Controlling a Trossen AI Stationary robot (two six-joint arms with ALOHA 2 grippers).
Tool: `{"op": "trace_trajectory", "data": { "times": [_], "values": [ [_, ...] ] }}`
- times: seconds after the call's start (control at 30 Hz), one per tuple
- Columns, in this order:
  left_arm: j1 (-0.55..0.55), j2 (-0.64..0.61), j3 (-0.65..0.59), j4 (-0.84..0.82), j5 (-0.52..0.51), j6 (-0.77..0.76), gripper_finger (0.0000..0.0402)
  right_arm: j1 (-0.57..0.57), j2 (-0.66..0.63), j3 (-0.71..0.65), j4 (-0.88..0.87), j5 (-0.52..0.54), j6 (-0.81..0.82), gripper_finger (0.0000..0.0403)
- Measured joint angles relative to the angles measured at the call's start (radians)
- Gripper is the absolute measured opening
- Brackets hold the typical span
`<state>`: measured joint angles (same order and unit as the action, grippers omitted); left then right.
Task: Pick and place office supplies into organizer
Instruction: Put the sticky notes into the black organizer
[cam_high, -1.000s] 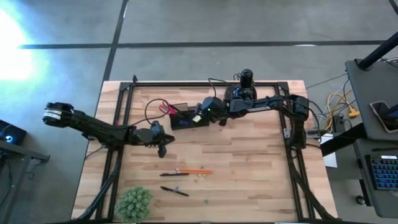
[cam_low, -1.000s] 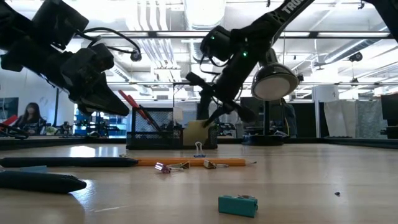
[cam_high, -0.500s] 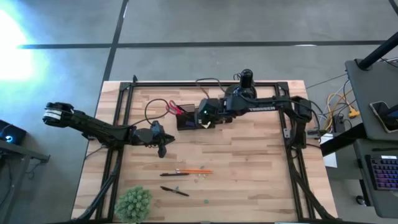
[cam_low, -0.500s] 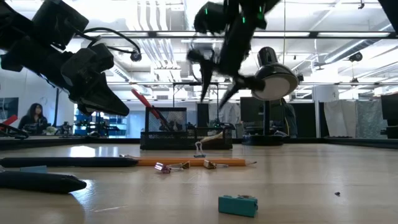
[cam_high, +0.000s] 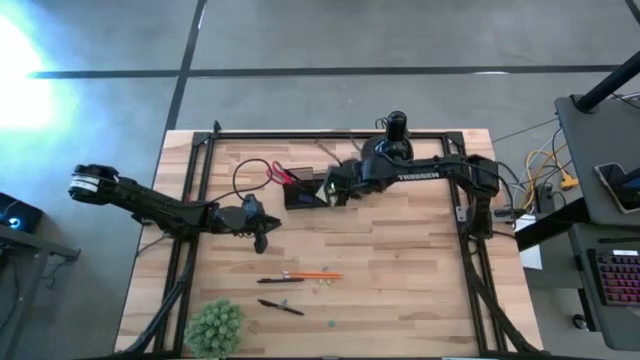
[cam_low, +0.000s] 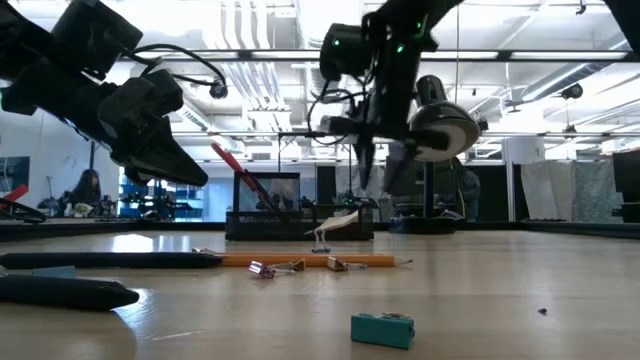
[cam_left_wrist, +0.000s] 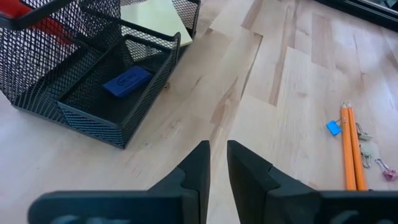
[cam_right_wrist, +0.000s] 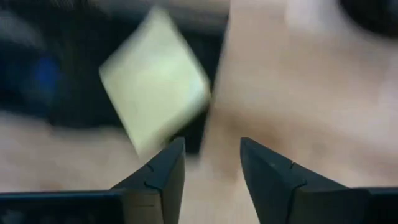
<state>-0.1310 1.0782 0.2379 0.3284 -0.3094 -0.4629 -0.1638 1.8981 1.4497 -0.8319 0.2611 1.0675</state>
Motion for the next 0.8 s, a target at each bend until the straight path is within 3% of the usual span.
{"op": "trace_trajectory", "data": {
  "times": [0.1,0.23,0.33,0.63,0.8],
  "values": [
    [0.000,0.000,0.000,-0.001,0.001,0.000,0.0040,0.000,-0.010,0.052,0.059,0.002,-0.121,0.0121],
    [0.000,0.000,0.000,-0.001,0.000,0.002,0.0040,-0.011,0.020,0.071,0.054,-0.187,-0.309,0.0076],
    [0.000,0.000,0.000,-0.002,0.000,0.004,0.0040,-0.025,0.075,0.077,0.047,-0.258,-0.442,0.0031],
    [0.000,0.000,-0.003,-0.003,-0.002,0.005,0.0040,-0.052,0.224,0.210,0.025,-0.267,-0.670,0.0009],
    [0.000,0.000,-0.011,-0.002,-0.011,0.005,0.0040,-0.061,0.332,0.315,-0.215,-0.195,-0.796,0.0009]
  ]
}}
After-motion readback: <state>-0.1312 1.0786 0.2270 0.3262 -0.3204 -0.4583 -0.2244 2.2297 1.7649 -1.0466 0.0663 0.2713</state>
